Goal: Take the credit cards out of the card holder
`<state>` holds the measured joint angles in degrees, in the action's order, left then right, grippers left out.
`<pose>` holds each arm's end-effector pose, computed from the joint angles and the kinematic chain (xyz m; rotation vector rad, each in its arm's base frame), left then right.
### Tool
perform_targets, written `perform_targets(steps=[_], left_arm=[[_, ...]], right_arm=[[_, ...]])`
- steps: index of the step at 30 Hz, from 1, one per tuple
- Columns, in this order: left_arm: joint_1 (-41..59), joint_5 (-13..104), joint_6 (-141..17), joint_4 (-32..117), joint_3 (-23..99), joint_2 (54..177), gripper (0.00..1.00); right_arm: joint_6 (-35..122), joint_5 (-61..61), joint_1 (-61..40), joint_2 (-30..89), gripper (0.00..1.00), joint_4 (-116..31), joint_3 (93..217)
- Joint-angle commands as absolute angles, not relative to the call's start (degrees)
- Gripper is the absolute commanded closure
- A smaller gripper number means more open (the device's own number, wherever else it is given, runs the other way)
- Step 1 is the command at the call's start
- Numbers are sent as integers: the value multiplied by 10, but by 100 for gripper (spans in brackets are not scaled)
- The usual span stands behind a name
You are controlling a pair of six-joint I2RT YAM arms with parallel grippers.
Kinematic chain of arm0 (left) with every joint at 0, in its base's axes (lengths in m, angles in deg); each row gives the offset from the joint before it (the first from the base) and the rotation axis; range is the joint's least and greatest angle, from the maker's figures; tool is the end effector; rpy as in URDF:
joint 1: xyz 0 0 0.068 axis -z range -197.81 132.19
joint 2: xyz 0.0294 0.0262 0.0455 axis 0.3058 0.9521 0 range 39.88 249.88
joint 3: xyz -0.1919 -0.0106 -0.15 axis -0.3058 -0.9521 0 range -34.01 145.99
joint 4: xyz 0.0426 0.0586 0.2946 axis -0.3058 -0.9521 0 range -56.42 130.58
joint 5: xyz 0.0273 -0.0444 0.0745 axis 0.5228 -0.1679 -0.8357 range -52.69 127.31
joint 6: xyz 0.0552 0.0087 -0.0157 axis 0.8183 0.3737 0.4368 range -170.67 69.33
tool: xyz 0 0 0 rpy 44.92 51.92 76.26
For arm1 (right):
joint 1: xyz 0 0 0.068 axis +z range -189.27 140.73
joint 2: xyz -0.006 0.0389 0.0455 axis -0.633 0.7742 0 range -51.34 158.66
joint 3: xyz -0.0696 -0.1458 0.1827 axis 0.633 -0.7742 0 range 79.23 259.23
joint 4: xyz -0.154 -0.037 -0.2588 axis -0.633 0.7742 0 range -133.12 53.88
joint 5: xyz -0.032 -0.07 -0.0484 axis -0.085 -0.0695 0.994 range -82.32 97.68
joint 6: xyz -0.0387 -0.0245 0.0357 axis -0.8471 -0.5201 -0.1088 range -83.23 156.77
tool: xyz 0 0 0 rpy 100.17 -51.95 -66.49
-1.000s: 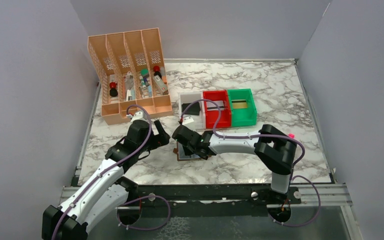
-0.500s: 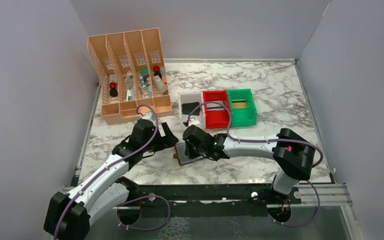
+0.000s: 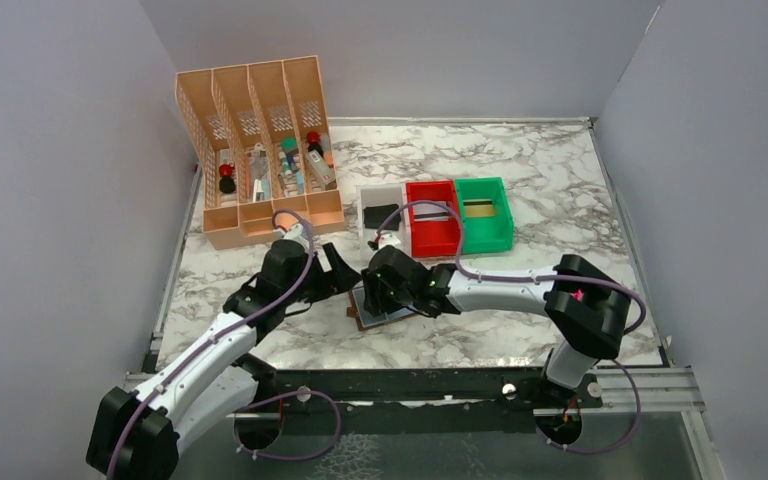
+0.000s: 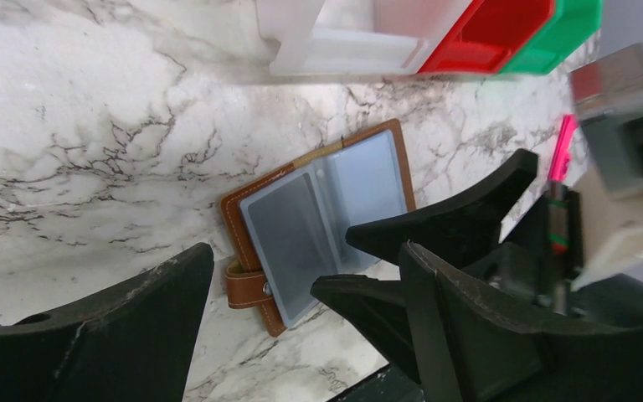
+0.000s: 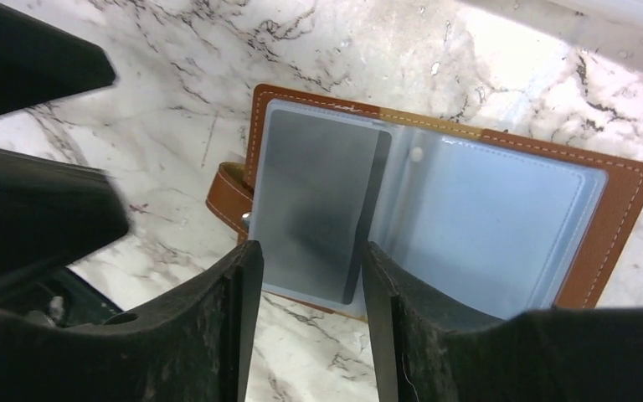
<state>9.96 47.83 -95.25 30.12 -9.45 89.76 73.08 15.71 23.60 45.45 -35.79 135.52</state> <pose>0.2173 -0.1230 0.1557 -0.2322 2.3230 -0.8781 0.1803 0.3391 0.1181 -0.5068 2.4415 0.6182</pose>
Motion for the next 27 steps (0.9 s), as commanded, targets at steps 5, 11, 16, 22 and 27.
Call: perform_targets(steps=[5,11,16,22,27], left_arm=[[100,366,-989,249,-99,811,13],[100,325,-1000,215,-97,773,12],[100,303,-1002,201,-94,754,11],[100,296,-1001,198,-91,749,10],[100,303,-998,195,-88,750,10]], right_arm=[[686,159,237,493,45,-331,1398],[676,181,248,528,45,-315,1424],[697,220,254,557,47,-292,1428],[707,225,256,575,55,-291,1419],[718,245,257,560,65,-289,1408]])
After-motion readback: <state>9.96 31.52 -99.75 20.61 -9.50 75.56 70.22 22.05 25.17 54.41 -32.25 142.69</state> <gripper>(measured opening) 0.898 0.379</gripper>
